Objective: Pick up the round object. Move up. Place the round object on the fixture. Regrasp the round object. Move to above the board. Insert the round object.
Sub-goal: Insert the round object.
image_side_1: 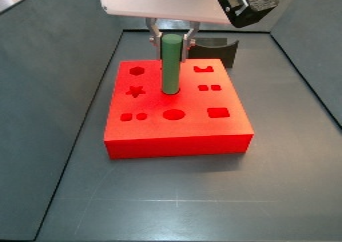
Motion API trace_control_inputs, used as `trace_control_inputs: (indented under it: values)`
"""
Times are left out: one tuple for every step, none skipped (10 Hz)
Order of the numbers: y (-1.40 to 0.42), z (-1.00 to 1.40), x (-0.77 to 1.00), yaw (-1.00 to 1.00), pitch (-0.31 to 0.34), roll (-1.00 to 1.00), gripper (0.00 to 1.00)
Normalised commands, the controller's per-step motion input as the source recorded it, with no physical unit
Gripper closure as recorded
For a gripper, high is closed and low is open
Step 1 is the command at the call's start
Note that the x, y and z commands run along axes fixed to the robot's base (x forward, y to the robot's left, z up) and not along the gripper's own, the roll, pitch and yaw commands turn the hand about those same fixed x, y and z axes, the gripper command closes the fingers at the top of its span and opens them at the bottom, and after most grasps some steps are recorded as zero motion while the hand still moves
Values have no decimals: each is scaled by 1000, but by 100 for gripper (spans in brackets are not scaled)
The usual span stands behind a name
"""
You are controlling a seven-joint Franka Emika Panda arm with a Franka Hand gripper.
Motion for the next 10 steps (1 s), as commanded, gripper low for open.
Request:
trace_control_inputs:
  values:
    - [0,-306,0,0,-87,61,100]
    - [0,-377,0,0,-121,47,100]
    - [0,-200,14,0,-87,31,100]
    - [0,-106,23,0,-61,24,100]
    - [0,-163,0,0,-80,49,100]
    - [0,-29,111,0,-36,29,100]
    - [-14,-114,237,0,-20,63,100]
    - [-46,-189,274,-11,-54,47,100]
    - [0,-223,223,-89,-70,39,100]
    - [0,-409,0,-120,-129,79,100]
